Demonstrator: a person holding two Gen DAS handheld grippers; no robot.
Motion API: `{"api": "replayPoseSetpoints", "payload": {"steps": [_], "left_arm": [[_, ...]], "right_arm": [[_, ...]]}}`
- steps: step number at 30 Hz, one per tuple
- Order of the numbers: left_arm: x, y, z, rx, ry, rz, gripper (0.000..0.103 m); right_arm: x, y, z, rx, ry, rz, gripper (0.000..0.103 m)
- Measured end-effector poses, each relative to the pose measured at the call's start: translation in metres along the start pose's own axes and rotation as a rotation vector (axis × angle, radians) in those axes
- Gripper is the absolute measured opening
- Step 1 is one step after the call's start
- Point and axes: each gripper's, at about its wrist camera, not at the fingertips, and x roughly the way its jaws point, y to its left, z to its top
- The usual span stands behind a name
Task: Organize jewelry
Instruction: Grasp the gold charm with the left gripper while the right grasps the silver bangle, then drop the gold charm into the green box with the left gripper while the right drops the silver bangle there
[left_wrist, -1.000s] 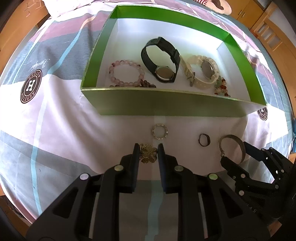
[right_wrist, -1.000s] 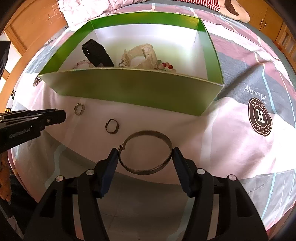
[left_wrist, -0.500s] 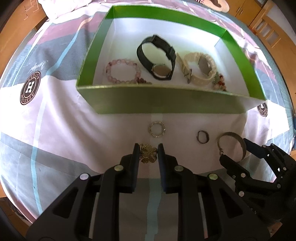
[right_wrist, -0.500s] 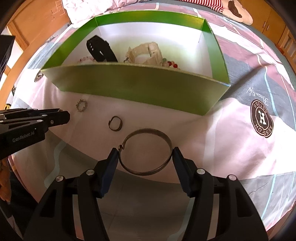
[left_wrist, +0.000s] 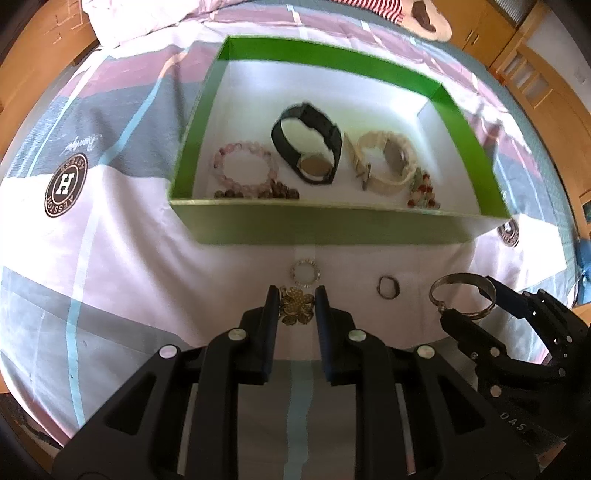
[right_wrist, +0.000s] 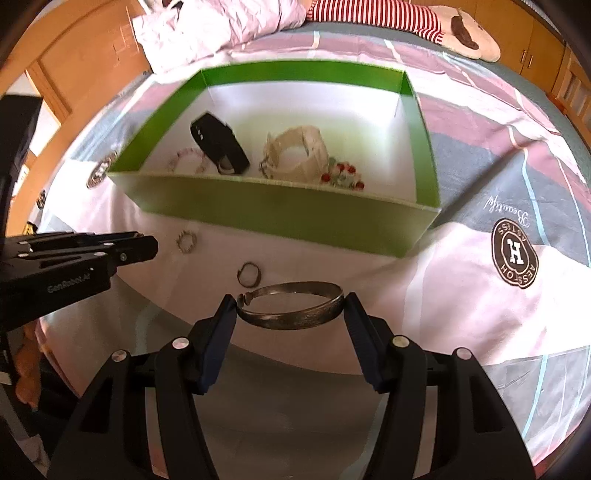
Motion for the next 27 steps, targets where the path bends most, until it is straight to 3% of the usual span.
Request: {"api": "replayPoseSetpoints", "payload": {"steps": [9,15,20,23,27], "left_arm": [[-0.042,-0.004,0.016,-0.001,-0.156,-0.048,0.02],[-0.044,-0.01,0.043,-0.011,-0.186,-0.053,0.02],[-0.023,-0.008,0.059,-0.007,-0.168,-0.006,0.02],[-0.01,0.0,0.067,-0.037,-0.137,-0.022,0.02],[-0.006,0.008,0.072,-0.063,-0.153,0.003,0.02]], "right_arm": [[-0.034,0.0,0.018,0.014,-0.144,0.038,0.06],[-0.047,-0.009,0.046,0.074,-0.247,0.079,0.06],[-0.023,-0.023,0.068,0.125,-0.247,0.052,0.06],[-0.008,-0.029,0.073,0.149,-0.224,0.043,0.06],[0.001,-0.028,0.074,0.148,-0.217,0.023,0.06]]}}
